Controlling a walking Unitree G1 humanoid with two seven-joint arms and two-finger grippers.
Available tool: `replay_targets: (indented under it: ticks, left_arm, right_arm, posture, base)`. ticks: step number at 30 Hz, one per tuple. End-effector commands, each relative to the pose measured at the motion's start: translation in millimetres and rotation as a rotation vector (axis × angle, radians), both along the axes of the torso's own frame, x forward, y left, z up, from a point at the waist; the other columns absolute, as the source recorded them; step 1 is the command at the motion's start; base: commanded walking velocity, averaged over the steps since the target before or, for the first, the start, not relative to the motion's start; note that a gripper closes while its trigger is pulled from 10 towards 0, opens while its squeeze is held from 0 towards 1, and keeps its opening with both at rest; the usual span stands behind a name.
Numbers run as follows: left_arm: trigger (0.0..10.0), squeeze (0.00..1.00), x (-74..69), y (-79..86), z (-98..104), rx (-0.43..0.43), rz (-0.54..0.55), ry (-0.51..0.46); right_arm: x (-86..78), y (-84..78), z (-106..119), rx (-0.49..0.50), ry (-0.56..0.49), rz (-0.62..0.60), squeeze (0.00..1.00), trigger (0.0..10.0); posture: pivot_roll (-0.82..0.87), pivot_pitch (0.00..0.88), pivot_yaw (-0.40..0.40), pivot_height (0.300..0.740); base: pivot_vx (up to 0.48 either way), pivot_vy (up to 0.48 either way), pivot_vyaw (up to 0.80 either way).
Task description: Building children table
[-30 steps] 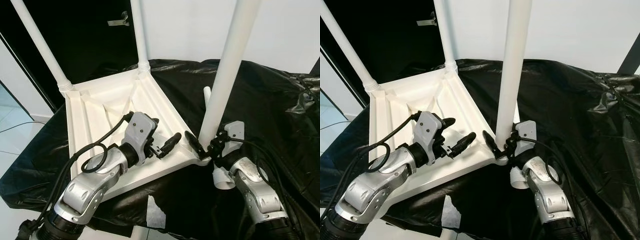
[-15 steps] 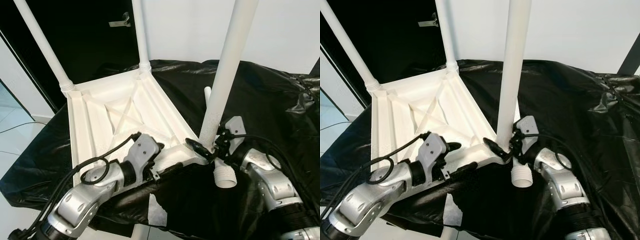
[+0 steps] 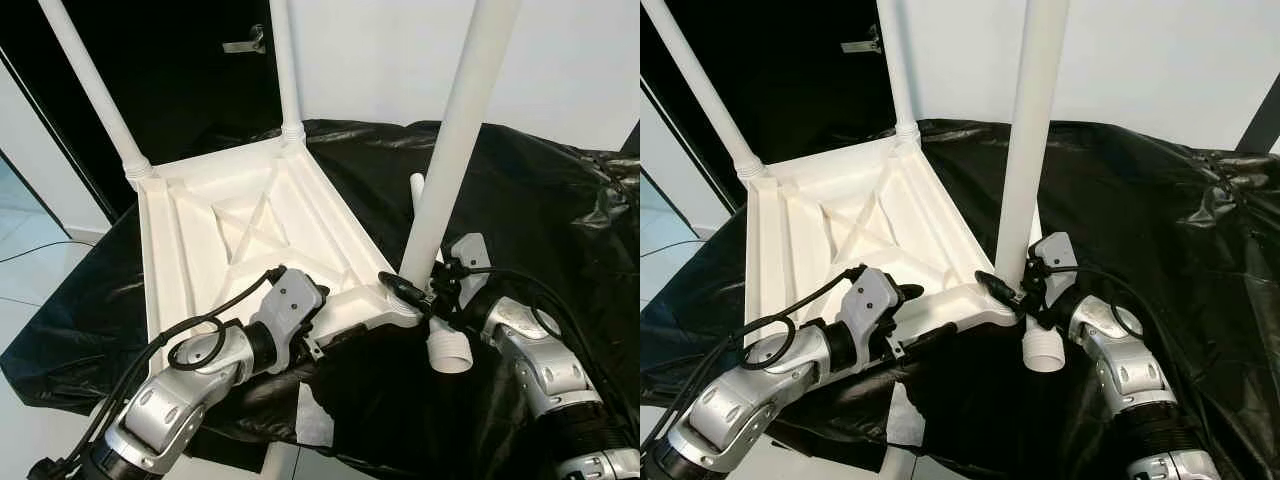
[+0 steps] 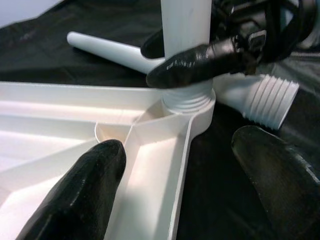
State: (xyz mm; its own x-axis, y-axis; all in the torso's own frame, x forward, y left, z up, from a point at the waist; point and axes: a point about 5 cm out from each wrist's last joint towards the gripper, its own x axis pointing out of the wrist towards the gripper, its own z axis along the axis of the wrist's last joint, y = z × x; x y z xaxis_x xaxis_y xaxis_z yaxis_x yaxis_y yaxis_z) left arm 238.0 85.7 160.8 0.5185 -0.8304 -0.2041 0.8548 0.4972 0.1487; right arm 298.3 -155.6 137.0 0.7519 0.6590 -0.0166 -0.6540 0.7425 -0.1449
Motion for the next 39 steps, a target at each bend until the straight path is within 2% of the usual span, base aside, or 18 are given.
replay_targets:
  ticks: [1, 2, 3, 6, 7, 8, 9, 13, 16, 18, 22, 25, 29, 30, 31, 33, 39]
  left_arm:
    - [10.0, 0.0, 0.3, -0.3, -2.6, 0.011, -0.019, 0.006]
    - [10.0, 0.0, 0.8, -0.9, -3.1, 0.01, -0.013, 0.004]
    - [10.0, 0.0, 1.1, -1.2, -3.0, 0.009, -0.012, 0.002]
    - [10.0, 0.0, 1.8, -1.9, -2.4, 0.007, -0.008, -0.004]
    - [10.0, 0.0, 1.8, -1.9, -2.4, 0.007, -0.008, -0.004]
    - [10.0, 0.0, 2.0, -2.0, -2.3, 0.006, -0.006, -0.006]
    - [10.0, 0.0, 2.4, -2.4, -2.1, 0.005, -0.003, -0.01]
    - [10.0, 0.0, 2.9, -2.7, -2.0, 0.003, -0.001, -0.013]
    - [10.0, 0.0, 4.2, -2.1, -1.5, 0.002, 0.004, -0.02]
    - [10.0, 0.0, 4.3, -1.8, -1.6, 0.005, 0.004, -0.023]
    - [10.0, 0.0, 4.6, -0.8, -1.5, 0.008, 0.005, -0.025]
    - [10.0, 0.0, 5.4, -0.6, -0.7, 0.007, 0.007, -0.027]
    - [10.0, 0.0, 6.5, -0.7, 0.5, 0.007, 0.008, -0.031]
    - [10.0, 0.0, 7.0, -0.6, 0.8, 0.008, 0.008, -0.032]
    - [10.0, 0.0, 7.4, -0.7, 1.0, 0.008, 0.008, -0.032]
    - [10.0, 0.0, 8.0, -0.7, 1.4, 0.008, 0.007, -0.032]
    - [10.0, 0.0, 8.1, -0.6, 1.5, 0.008, 0.007, -0.034]
  right_arm:
    - [0.1, -0.5, -1.2, 0.012, 0.002, -0.042, 0.0, 0.0]
    - [0.1, 0.8, -2.8, 0.018, 0.002, -0.084, 0.0, 4.1]
    - [0.3, 1.6, -3.0, 0.027, 0.002, -0.106, 0.0, 9.9]
    - [1.4, 5.0, -3.6, 0.045, -0.013, -0.208, 0.0, 10.0]
    - [1.4, 5.0, -3.6, 0.045, -0.013, -0.208, 0.0, 10.0]
    - [1.6, 7.9, -5.3, 0.027, -0.02, -0.257, 0.0, 10.0]
    - [1.4, 13.0, -7.5, 0.061, -0.012, -0.351, 0.0, 10.0]
    - [1.3, 15.7, -11.0, 0.057, -0.006, -0.435, 0.0, 10.0]
    - [0.7, 19.1, -19.9, 0.064, 0.011, -0.655, 0.0, 10.0]
    - [0.0, 20.7, -22.3, 0.081, 0.018, -0.734, 0.0, 10.0]
    - [-0.7, 28.8, -23.5, 0.103, 0.035, -0.749, 0.0, 10.0]
    - [-2.4, 37.2, -20.7, 0.131, 0.031, -0.717, 0.0, 10.0]
    - [-3.6, 36.3, -17.3, 0.131, 0.01, -0.699, 0.0, 10.0]
    - [-3.5, 35.6, -16.5, 0.136, 0.008, -0.698, 0.07, 10.0]
    - [-3.7, 34.8, -14.5, 0.145, -0.004, -0.694, 0.07, 10.0]
    - [-4.6, 32.9, -10.1, 0.156, -0.026, -0.674, 0.98, 10.0]
    - [-6.7, 31.9, -6.6, 0.172, -0.042, -0.645, 1.0, 10.0]
  posture:
    - [0.01, 0.0, 0.025, 0.74]
    - [0.0, 0.0, 0.025, 0.74]
    - [0.0, 0.0, 0.025, 0.74]
    - [0.0, 0.0, 0.024, 0.74]
    - [0.0, 0.0, 0.024, 0.74]
    - [0.0, 0.0, 0.022, 0.74]
    - [0.0, 0.0, 0.022, 0.74]
    - [0.0, 0.0, 0.019, 0.74]
    - [0.01, 0.0, 0.014, 0.74]
    - [0.01, 0.0, 0.013, 0.74]
    - [0.01, 0.0, 0.016, 0.74]
    - [0.0, 0.0, 0.02, 0.74]
    - [0.0, 0.0, 0.022, 0.74]
    - [0.0, 0.0, 0.023, 0.74]
    - [0.0, 0.0, 0.024, 0.74]
    - [0.0, 0.0, 0.025, 0.74]
    - [0.0, 0.0, 0.026, 0.74]
  base:
    - [0.0, 0.0, 0.0]
    - [0.0, 0.0, 0.0]
    - [0.0, 0.0, 0.0]
    - [0.0, 0.0, 0.0]
    - [0.0, 0.0, 0.0]
    - [0.0, 0.0, 0.0]
    - [0.0, 0.0, 0.0]
    - [0.0, 0.0, 0.0]
    - [0.0, 0.0, 0.0]
    - [0.0, 0.0, 0.0]
    - [0.0, 0.0, 0.0]
    - [0.0, 0.0, 0.0]
    - [0.0, 0.0, 0.0]
    - [0.0, 0.0, 0.0]
    - [0.0, 0.0, 0.0]
    - [0.0, 0.0, 0.0]
    - [0.0, 0.0, 0.0]
